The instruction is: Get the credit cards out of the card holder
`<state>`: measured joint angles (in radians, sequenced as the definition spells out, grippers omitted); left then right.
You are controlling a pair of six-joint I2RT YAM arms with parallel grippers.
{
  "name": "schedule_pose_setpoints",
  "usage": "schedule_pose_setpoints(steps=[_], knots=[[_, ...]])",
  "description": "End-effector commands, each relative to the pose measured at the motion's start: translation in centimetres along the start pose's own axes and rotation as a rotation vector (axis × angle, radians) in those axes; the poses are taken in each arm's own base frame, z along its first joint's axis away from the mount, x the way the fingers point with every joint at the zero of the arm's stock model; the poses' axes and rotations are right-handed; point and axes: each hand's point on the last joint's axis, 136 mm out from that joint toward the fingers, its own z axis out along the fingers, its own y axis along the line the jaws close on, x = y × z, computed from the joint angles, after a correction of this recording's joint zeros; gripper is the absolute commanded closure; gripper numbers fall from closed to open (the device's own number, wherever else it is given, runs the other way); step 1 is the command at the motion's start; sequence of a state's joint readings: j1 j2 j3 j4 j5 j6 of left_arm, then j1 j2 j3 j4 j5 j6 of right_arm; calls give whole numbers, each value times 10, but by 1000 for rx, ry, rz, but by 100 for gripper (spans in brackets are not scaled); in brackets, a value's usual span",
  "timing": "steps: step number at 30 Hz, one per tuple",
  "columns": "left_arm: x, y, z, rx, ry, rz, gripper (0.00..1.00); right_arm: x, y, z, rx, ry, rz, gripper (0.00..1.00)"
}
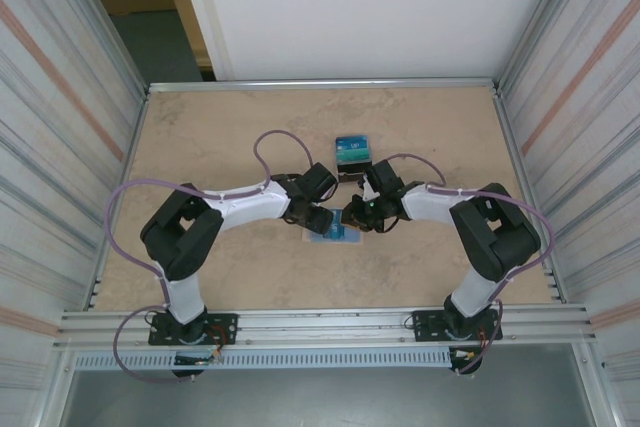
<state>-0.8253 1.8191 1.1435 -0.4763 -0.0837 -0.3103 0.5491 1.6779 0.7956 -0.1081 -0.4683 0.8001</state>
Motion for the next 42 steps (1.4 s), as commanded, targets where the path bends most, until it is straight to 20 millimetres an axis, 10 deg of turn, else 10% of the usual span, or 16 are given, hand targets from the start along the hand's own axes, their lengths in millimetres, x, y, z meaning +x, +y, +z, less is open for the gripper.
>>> schedule_pose_setpoints(steps=[1,42], knots=[[11,6,4,-35,49,10,35,1,2,-6,-25,-17,27,79],[29,-3,11,30,94,-37,48,4,33,1,-198,8,13,83]])
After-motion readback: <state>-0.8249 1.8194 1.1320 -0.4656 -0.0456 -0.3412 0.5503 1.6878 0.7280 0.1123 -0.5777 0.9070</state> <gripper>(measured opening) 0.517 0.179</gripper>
